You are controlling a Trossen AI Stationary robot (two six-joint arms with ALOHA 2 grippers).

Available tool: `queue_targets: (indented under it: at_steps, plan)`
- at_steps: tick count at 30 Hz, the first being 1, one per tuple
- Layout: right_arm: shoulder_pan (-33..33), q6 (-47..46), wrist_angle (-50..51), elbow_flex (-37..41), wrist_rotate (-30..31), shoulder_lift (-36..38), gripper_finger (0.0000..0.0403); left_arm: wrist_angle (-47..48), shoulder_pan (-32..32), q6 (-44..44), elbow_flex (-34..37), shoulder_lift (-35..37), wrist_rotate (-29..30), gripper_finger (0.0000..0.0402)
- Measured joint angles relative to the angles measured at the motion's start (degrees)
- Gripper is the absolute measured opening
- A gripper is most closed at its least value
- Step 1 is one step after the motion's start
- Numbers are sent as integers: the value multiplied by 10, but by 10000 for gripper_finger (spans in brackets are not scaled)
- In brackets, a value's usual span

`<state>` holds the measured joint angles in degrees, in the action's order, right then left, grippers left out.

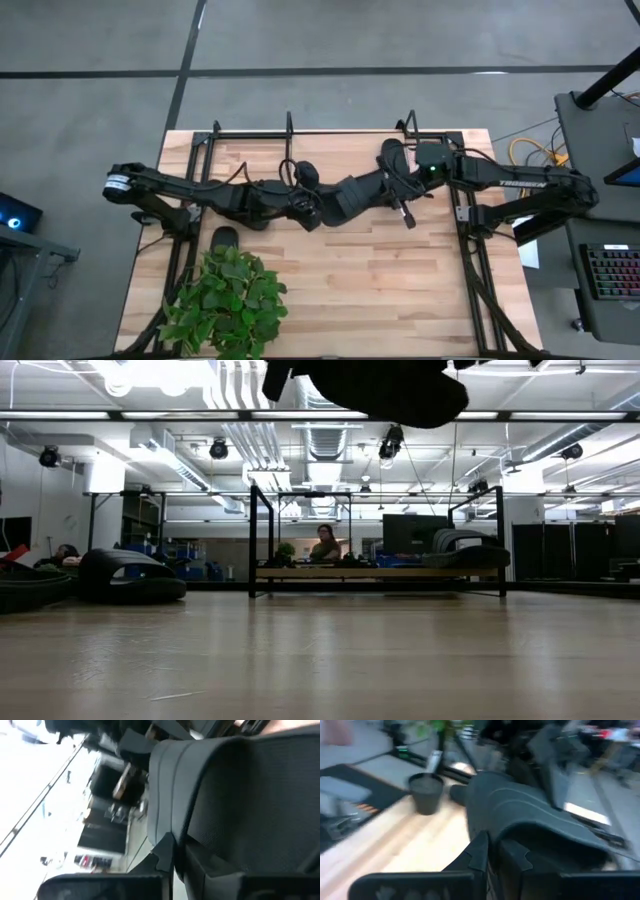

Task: Pick and place slides into the shelf
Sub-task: Put the black slipper on the shelf

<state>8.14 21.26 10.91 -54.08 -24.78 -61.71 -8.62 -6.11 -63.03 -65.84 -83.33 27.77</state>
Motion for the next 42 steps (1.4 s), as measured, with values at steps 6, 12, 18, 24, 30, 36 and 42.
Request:
queue_targets:
  at_steps: [6,12,18,24,30,36,42]
  plan:
    - [0,6,55,-1,138,63,71,17,1,17,4,-1,59,1]
    - [-16,11,86,3,156,99,136,-4,9,55,4,-1,144,1]
    - [-91,84,69,8,247,78,188,-11,23,132,2,-1,148,0]
    - [-169,180,26,8,421,22,193,-38,28,158,2,-6,161,0]
    - [-195,225,-30,-6,510,-42,189,-89,30,118,2,-36,202,0]
    - [-195,232,-23,-45,562,-95,194,-154,30,71,1,-75,256,0]
    - [-195,251,-17,-74,594,-130,196,-169,30,68,-12,-83,267,0]
